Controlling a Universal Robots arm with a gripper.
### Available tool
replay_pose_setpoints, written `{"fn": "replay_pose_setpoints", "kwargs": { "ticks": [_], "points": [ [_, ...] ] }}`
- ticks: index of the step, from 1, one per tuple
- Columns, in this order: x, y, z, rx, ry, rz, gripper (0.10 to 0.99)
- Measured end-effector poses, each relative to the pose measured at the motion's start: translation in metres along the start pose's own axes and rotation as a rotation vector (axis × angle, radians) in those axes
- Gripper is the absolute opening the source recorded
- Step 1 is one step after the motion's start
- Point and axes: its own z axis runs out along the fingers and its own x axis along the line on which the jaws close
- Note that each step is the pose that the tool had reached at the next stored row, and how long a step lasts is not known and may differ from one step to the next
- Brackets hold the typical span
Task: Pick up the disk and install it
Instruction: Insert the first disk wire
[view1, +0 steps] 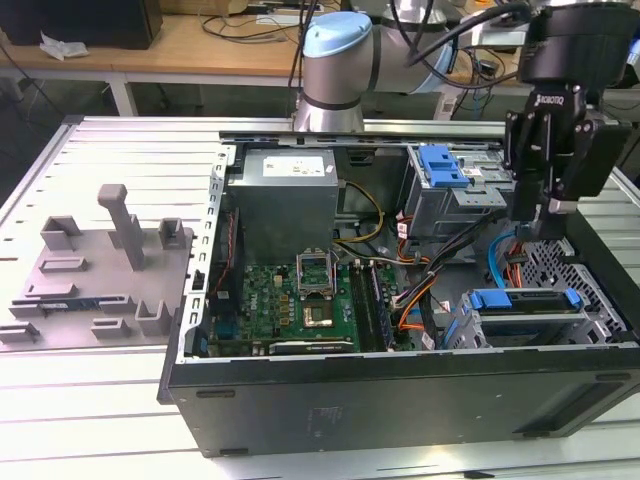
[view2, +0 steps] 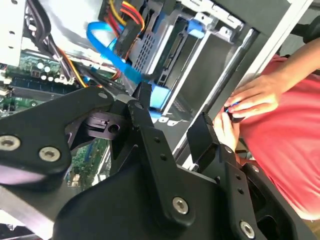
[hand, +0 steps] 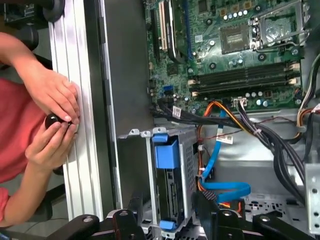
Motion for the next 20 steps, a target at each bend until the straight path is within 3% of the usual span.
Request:
{"fn": "replay_pose_setpoints", "kwargs": {
  "ticks": [5, 9, 11, 13, 14, 16, 17, 20],
  "points": [
    [-0.0035, -0.0092, -0.0014, -0.007, 0.0027, 0.015, 0.565],
    [-0.0075, -0.031, -0.0022, -0.008, 0.0027, 0.017, 0.565],
    [-0.0097, -0.0381, -0.0028, -0.008, 0.0033, 0.017, 0.565],
    [-0.0177, -0.0382, -0.0059, -0.007, 0.0154, 0.018, 0.565],
    [-0.0252, -0.0375, -0.0091, -0.006, 0.0291, 0.018, 0.565],
    [-0.0358, -0.0365, -0.0129, -0.004, 0.0479, 0.018, 0.565],
    [-0.0418, -0.0358, -0.0146, -0.003, 0.054, 0.018, 0.565],
    [-0.0539, -0.0308, -0.0153, -0.003, 0.0581, 0.018, 0.565]
  ]
}}
